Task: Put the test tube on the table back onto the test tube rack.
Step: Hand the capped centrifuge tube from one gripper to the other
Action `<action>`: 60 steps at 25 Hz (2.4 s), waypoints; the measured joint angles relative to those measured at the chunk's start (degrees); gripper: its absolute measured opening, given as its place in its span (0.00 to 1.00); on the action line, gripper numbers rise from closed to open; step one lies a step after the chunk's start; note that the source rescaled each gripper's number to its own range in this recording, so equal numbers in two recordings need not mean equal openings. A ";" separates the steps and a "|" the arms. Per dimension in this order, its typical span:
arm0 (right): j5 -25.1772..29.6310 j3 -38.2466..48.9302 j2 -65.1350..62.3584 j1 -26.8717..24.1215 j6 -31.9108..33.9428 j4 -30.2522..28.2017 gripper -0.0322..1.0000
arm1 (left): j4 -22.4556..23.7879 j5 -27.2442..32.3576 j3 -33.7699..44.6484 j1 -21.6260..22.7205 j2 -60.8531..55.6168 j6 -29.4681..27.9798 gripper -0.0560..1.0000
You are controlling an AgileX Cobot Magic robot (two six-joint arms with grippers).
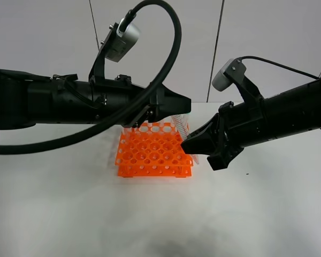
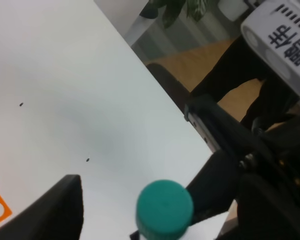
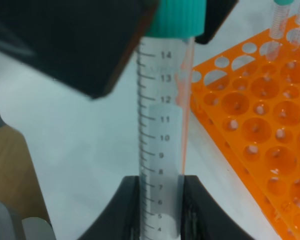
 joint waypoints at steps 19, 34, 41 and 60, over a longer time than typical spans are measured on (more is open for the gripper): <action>0.56 0.00 0.00 0.00 1.46 0.00 0.05 | -0.01 0.96 -0.06 -0.79 0.00 0.00 0.99; 1.92 0.00 0.00 0.00 1.46 0.00 0.05 | -0.01 0.96 -0.06 -0.79 0.00 0.00 0.56; 1.99 0.00 -0.07 0.00 1.46 0.00 0.05 | -0.01 0.52 -0.06 -0.79 0.00 0.00 0.06; -0.07 0.00 -0.07 0.13 -1.47 -0.05 0.85 | -0.01 1.59 -0.06 -0.79 0.00 0.00 0.05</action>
